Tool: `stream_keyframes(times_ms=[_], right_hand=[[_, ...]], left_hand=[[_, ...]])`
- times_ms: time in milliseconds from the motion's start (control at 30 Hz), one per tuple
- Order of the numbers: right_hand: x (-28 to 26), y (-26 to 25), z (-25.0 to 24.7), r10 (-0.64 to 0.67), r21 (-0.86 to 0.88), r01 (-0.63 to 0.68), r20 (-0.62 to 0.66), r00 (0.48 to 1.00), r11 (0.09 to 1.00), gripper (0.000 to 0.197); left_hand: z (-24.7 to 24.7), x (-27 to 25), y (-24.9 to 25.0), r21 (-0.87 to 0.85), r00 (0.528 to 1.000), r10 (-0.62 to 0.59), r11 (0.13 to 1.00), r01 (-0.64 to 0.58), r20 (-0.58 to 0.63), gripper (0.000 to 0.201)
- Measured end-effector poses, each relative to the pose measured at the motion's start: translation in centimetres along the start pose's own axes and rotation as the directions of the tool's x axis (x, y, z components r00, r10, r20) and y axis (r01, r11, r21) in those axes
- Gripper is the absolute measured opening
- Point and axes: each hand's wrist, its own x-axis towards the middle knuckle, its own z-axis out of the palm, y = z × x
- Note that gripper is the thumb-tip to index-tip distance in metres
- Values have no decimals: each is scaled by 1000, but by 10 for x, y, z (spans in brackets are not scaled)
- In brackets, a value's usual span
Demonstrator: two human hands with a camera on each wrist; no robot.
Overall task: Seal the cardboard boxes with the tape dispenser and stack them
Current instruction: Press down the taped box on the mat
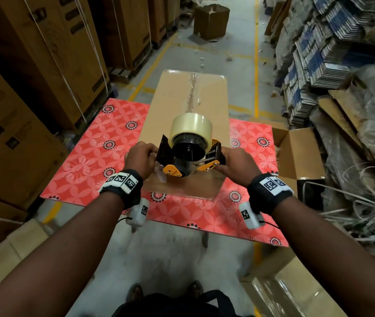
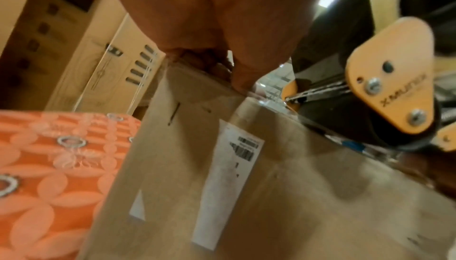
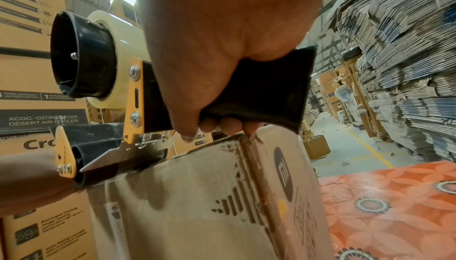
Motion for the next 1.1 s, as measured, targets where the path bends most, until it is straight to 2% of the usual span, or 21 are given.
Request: stream_keyframes(times_ms=[133, 333, 433, 500, 567, 700, 800, 900, 1100], right_hand=[[-9, 16, -6, 27, 13, -27, -26, 999, 1000, 15], [-42, 72, -25, 81, 65, -77, -71, 994, 995, 14], [-50, 83, -29, 76, 119, -65, -90, 993, 991, 32], [-50, 87, -24, 79, 121, -68, -94, 992, 990, 26], [-49, 88, -22, 82, 96, -73, -96, 992, 993, 15], [-49, 89, -23, 71, 124, -60, -89, 993, 991, 15], [-51, 89, -22, 70, 141, -57, -91, 993, 988, 17], [-54, 89, -23, 66, 163, -52, -84, 994, 985, 18], [-63, 102, -34, 101, 130, -90, -87, 991, 987, 49]], left_hand=[[0, -4, 5, -70, 1000, -13, 997, 11, -24, 20], [1, -5, 3, -113, 1000, -14, 994, 12, -19, 20], [2, -7, 10, -103, 998, -33, 994, 27, -53, 22], [4, -11, 19, -69, 995, -49, 997, 43, -83, 22], [10, -16, 33, -42, 998, 15, 999, -17, -64, 20], [26, -28, 82, -23, 991, 132, 991, -131, 37, 11], [36, -30, 101, -42, 993, 115, 993, -114, 27, 21], [41, -29, 95, -70, 996, 91, 993, -90, 13, 23], [44, -28, 89, -138, 994, 113, 984, -112, 0, 12]])
